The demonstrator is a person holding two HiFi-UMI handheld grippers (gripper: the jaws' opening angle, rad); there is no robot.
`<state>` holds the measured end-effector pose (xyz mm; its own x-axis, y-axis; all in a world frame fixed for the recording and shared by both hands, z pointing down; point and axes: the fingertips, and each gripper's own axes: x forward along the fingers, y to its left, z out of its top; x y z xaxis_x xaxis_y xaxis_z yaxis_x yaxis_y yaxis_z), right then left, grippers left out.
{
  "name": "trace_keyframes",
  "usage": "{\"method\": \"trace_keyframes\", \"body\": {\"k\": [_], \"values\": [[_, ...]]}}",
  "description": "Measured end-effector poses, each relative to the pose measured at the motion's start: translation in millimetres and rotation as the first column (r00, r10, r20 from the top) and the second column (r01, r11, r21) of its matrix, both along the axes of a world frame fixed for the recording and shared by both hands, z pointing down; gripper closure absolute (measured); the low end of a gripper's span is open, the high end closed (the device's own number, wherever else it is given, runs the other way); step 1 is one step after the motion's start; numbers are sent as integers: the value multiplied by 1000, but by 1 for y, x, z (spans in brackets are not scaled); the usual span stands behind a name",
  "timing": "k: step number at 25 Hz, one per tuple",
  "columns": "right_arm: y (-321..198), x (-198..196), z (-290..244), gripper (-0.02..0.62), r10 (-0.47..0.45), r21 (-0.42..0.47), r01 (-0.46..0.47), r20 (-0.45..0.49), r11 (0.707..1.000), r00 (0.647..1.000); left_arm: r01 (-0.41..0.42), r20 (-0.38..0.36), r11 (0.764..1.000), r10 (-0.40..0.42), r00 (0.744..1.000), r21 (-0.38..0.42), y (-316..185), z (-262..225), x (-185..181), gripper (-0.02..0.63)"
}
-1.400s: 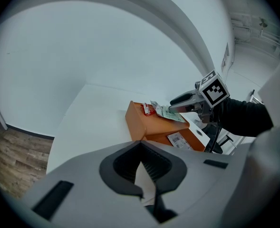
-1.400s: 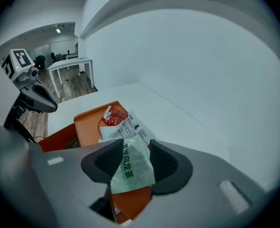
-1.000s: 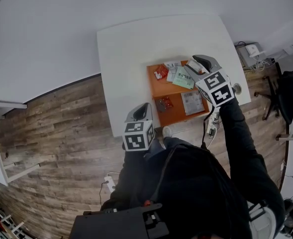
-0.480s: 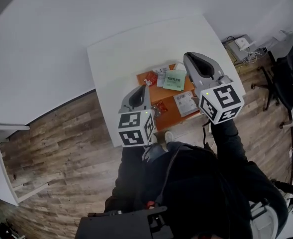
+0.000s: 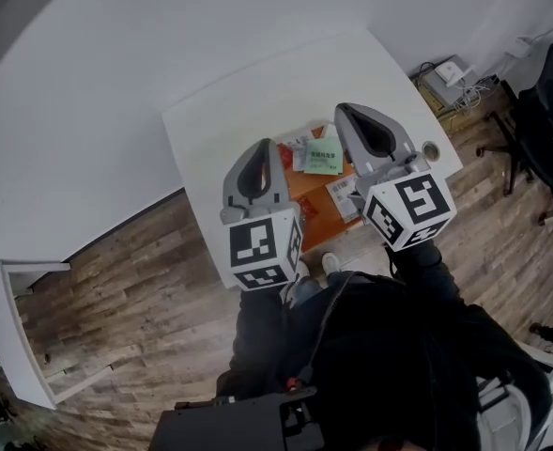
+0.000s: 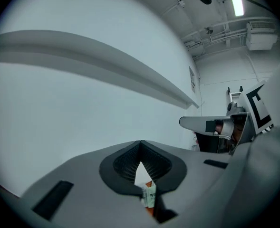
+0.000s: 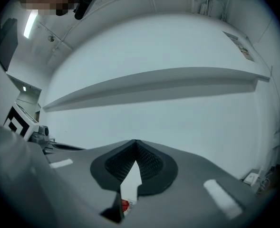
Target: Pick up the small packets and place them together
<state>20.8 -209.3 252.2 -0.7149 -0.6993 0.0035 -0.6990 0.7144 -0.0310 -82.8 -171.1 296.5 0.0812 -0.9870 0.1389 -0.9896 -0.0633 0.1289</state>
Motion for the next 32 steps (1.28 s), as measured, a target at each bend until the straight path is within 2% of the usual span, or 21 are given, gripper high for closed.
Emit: {"method": "trace_keyframes", "body": {"k": [3,9,16,32], "values": [[2,-1,0,595,-2,5,2,-7,1000,1000,3,31,999,-4,1000,38,1,-11,5,609],[14,-7,-4,595,-26,36,28,-35,999,999,-9,51,998,6,999,60,7,-20,11,609],[22,-9,-6,595,-26,74,31,-59,997,998,-16,63,998,12,998,60,12,-20,16,609],[29,-16,-9,595,-58,82,63,-66,995,996,-13,67,997,9,998,72,18,-25,13,609]]}}
